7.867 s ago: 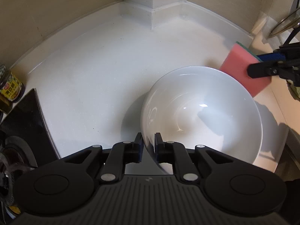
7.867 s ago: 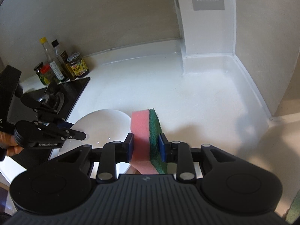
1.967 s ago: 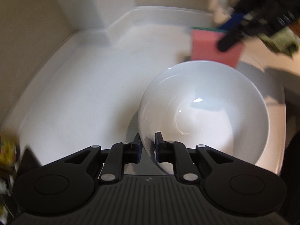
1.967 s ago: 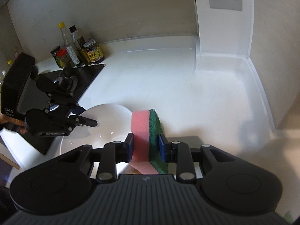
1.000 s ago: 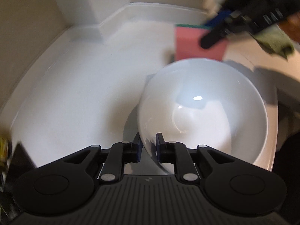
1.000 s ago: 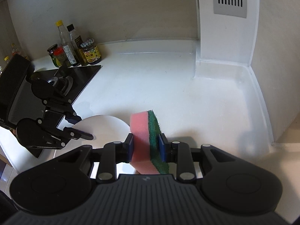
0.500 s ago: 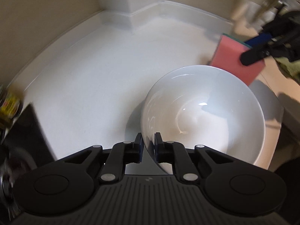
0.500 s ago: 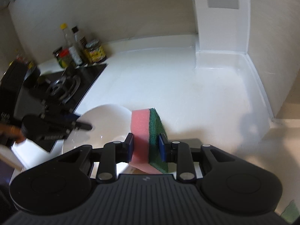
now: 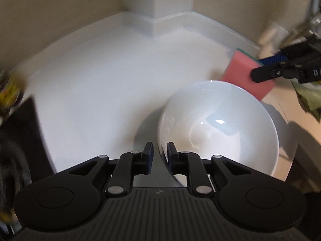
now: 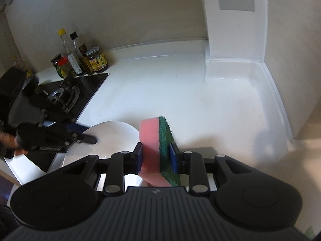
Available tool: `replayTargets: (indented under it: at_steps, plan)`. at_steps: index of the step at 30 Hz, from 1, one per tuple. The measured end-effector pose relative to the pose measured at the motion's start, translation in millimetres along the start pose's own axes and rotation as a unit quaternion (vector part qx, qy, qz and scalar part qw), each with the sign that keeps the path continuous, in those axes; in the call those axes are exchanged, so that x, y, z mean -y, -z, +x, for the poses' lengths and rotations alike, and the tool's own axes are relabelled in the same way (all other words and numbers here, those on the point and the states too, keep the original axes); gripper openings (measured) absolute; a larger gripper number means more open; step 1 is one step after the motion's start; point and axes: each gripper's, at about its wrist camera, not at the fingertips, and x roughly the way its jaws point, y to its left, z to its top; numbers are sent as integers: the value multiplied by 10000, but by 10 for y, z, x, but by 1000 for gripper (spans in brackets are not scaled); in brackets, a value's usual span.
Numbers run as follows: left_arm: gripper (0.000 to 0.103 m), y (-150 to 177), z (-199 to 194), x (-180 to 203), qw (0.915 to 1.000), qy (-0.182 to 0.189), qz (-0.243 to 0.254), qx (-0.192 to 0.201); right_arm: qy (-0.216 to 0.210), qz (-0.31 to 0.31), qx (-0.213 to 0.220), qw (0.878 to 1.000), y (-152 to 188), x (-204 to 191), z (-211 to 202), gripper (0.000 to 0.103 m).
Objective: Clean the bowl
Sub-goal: 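Hold the sponge beside the bowl rim while the left tool grips the bowl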
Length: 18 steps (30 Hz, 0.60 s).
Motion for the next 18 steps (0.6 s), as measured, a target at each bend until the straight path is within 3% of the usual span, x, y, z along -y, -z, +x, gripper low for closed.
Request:
replayTargets:
  at_steps: [3,5,8,11,14,16,18]
  plan:
    - [12,49,12,83,9998,-201,-63,37,53,12,2,10000,44,-40,-36,24]
    - [11,28,44,105,9989,-250,390,39,19,-125,-101,9999,39,-63,-47,24]
    - [12,-10,54,72,9948,-12,1015,56,-58,-292,-280,9992,-10,-32,-47,24]
    - [13,-103,126,91,9769,339,2106,126,-30,-316,-257,9992,-87,-12,12,24]
    - [13,-208,197,130,9681,510,2452,70,39,-340,-163,9993,-168,-17,105,24]
    - [13,-246,180,96,9771,438,2076,131,39,-316,-126,9994,-179,-9,140,24]
    - [16,-238,100,46,9901,257,1359,221,-3,-264,-91,9996,-164,7,143,24]
